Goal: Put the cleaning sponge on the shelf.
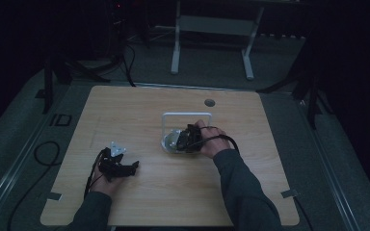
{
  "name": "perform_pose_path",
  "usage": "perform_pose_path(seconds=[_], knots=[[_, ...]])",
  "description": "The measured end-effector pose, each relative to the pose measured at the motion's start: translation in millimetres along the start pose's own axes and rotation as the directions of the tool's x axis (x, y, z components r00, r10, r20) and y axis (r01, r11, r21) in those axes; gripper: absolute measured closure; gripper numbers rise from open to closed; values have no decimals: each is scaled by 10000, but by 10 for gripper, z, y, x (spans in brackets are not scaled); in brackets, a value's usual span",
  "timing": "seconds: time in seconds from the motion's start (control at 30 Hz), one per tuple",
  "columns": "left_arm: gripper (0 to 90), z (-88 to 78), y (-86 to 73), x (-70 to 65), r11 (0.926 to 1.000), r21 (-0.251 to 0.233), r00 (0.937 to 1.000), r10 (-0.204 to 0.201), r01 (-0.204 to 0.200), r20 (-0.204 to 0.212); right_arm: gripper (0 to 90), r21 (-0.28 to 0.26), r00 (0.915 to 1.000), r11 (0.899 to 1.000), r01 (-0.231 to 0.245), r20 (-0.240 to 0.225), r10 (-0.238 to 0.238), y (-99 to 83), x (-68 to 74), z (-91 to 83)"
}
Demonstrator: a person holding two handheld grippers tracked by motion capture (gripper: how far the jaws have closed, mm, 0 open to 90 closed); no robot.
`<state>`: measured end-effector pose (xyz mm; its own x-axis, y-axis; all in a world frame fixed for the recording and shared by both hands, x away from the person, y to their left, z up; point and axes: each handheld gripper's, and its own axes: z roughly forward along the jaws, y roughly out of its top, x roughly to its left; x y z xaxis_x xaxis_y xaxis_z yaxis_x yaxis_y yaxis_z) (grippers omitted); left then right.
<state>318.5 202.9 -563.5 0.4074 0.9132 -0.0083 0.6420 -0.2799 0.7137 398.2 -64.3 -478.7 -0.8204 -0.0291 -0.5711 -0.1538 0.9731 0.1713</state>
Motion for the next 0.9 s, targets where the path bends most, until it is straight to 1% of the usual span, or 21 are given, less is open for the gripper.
perform_pose_path(seconds=[0.17, 0.27, 0.37, 0.4, 0.5, 0.63, 0.7, 0.77, 0.8, 0.87, 0.9], knots=[[146, 0, 0, 0, 10000, -1, 10000, 0, 0, 0, 510, -86, 9998, 9998, -166, 56, 167, -11, -11, -56], [146, 0, 0, 0, 10000, 0, 10000, 1, -1, 0, 499, -242, 9995, 9993, -272, 123, 275, -15, -11, -89], [146, 0, 0, 0, 10000, 2, 10000, 2, -2, 1, 497, -325, 9980, 9976, -617, 85, 620, -19, -14, -115], [146, 0, 0, 0, 10000, 0, 10000, 1, -1, -1, 497, -396, 9969, 9961, -788, 24, 789, -26, -15, -128], [146, 0, 0, 0, 10000, 3, 10000, 0, 0, 1, 492, -616, 9942, 9924, -1069, 18, 1072, -53, -11, -154], [146, 0, 0, 0, 10000, 3, 10000, -2, 2, 2, 484, -875, 9881, 9843, -1535, -56, 1536, -101, 9, -189], [146, 0, 0, 0, 10000, 3, 10000, 0, 0, 1, 484, -921, 9839, 9797, -1779, -20, 1785, -124, 25, -216], [146, 0, 0, 0, 10000, 1, 10000, -4, 4, 1, 483, -1052, 9776, 9720, -2100, -106, 2101, -145, 40, -245], [146, 0, 0, 0, 10000, 2, 10000, -1, 1, 0, 483, -1191, 9720, 9647, -2348, -158, 2346, -162, 51, -266], [146, 0, 0, 0, 10000, 2, 10000, -2, 2, 0, 483, -1274, 9637, 9553, -2668, -230, 2660, -186, 67, -294], [146, 0, 0, 0, 10000, 2, 10000, -2, 2, 0, 483, -1274, 9637, 9553, -2668, -230, 2660, -186, 67, -294]])
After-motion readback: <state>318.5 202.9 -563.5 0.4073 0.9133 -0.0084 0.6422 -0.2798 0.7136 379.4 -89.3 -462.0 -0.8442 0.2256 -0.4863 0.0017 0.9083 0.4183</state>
